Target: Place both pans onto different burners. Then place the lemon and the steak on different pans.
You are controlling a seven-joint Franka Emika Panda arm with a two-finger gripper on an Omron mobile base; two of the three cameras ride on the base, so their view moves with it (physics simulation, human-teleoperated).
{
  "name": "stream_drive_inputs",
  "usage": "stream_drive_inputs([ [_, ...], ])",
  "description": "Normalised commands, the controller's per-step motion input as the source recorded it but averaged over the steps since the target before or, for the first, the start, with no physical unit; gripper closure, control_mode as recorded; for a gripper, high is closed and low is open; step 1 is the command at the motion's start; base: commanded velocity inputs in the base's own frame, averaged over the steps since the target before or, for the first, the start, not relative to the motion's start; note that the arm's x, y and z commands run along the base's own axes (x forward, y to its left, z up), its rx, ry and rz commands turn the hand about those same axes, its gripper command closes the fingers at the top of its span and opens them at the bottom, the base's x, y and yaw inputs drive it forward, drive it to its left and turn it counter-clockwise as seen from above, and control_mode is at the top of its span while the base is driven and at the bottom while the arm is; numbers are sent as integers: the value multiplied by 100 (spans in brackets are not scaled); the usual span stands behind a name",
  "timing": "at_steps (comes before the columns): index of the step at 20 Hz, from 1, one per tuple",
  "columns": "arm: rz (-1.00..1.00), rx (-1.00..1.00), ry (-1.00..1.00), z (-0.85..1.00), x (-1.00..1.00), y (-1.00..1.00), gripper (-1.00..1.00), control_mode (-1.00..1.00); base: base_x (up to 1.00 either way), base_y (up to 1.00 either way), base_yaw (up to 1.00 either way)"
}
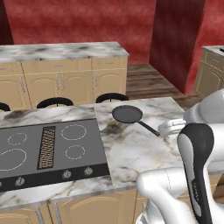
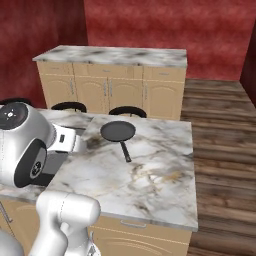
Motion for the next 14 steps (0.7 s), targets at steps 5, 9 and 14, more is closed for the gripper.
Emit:
stream_drive_inputs([
  [5,1,-3,0,0,45,-18,-100,-100,0,0,0],
  [9,1,-3,0,0,56,-21,-100,-100,0,0,0],
  [14,1,-3,0,-9,41,-24,-100,-100,0,0,0],
])
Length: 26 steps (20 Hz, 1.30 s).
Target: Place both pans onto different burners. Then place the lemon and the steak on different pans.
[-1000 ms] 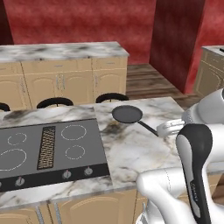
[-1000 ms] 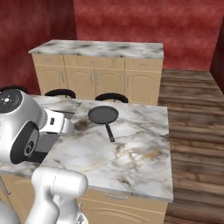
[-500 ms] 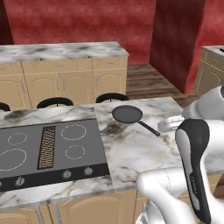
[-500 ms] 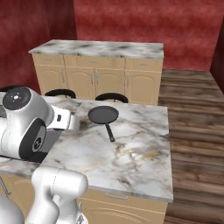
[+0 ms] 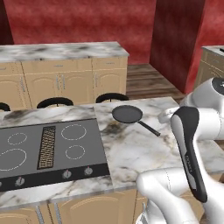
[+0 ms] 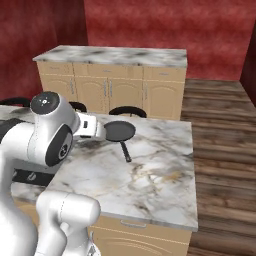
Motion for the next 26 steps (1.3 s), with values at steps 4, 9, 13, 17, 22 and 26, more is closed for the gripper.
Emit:
stream_drive_inputs([
  [4,2,-8,-1,-31,31,-17,-100,-100,0,0,0],
  [9,3,-9,0,-31,43,-12,-100,-100,0,0,0],
  [13,4,0,0,-6,40,-15,-100,-100,0,0,0],
  [17,7,3,0,-4,46,-17,-100,-100,0,0,0],
  [22,5,2,0,-21,41,-15,-100,-100,0,0,0],
  [26,2,0,1,-37,41,-3,-100,-100,0,0,0],
])
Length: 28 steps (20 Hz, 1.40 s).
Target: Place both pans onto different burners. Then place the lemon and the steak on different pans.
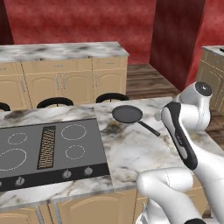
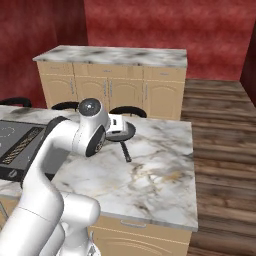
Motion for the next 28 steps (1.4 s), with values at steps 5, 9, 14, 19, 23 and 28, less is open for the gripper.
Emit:
stream_drive_inputs([
  [5,1,0,2,-35,41,0,-100,-100,0,0,0],
  [9,0,0,6,-35,34,0,-100,-100,0,0,0],
  [14,0,0,8,-34,25,0,-100,-100,0,0,0],
  [19,0,0,8,-30,18,0,-100,-100,0,0,0],
  [23,1,0,3,-26,18,0,-100,-100,0,0,0],
  [28,4,0,0,-20,12,0,-100,-100,0,0,0],
])
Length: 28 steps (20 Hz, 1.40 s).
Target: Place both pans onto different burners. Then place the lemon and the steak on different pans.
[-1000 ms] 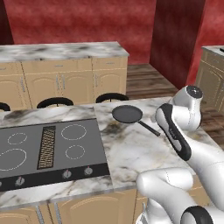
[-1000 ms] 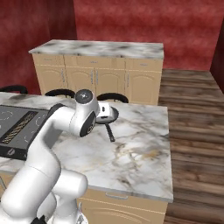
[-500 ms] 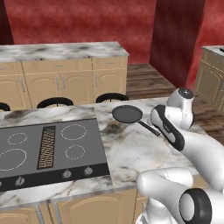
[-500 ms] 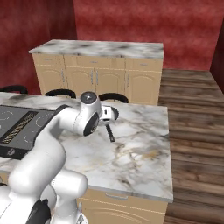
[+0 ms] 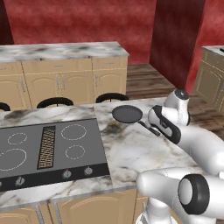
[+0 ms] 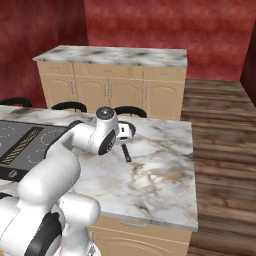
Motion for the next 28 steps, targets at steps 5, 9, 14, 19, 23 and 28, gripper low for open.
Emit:
stream_drive_inputs([
  [5,7,0,0,-27,21,-2,-100,-100,0,0,0],
  [9,4,0,0,-24,26,0,-100,-100,0,0,0],
  [14,2,0,0,-13,29,-2,-100,-100,0,0,0],
  [19,0,0,1,-9,24,-5,-100,-100,0,0,0],
  [23,0,0,2,-20,14,-4,-100,-100,0,0,0],
  [28,0,0,1,-27,11,0,-100,-100,0,0,0],
])
